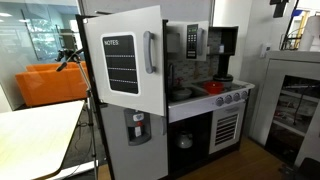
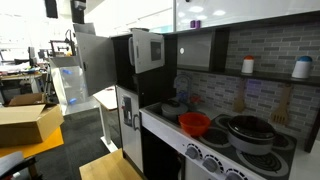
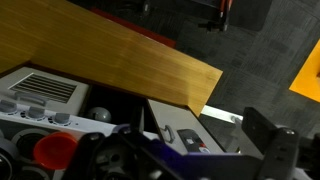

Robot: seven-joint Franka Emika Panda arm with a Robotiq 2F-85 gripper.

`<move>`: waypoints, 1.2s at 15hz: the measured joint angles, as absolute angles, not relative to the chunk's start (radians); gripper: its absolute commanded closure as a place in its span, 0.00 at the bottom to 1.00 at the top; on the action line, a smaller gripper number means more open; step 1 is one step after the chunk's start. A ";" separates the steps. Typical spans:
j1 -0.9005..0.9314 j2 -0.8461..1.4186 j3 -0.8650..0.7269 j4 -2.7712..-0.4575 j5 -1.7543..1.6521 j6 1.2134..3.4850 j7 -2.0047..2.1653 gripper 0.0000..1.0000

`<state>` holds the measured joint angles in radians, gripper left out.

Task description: Pick up the red bowl and put it on the shelf

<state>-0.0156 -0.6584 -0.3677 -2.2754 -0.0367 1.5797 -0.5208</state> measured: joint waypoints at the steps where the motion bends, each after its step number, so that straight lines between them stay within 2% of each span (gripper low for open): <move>1: -0.016 -0.658 -0.368 -2.275 -0.037 1.580 -0.521 0.00; 8: -0.016 -0.639 -0.375 -2.277 -0.017 1.608 -0.507 0.00; 18: -0.071 -0.345 -0.457 -2.284 0.167 1.899 -0.503 0.00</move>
<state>-0.0711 -0.3449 -0.4573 -2.2837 0.1672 1.8988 -0.5034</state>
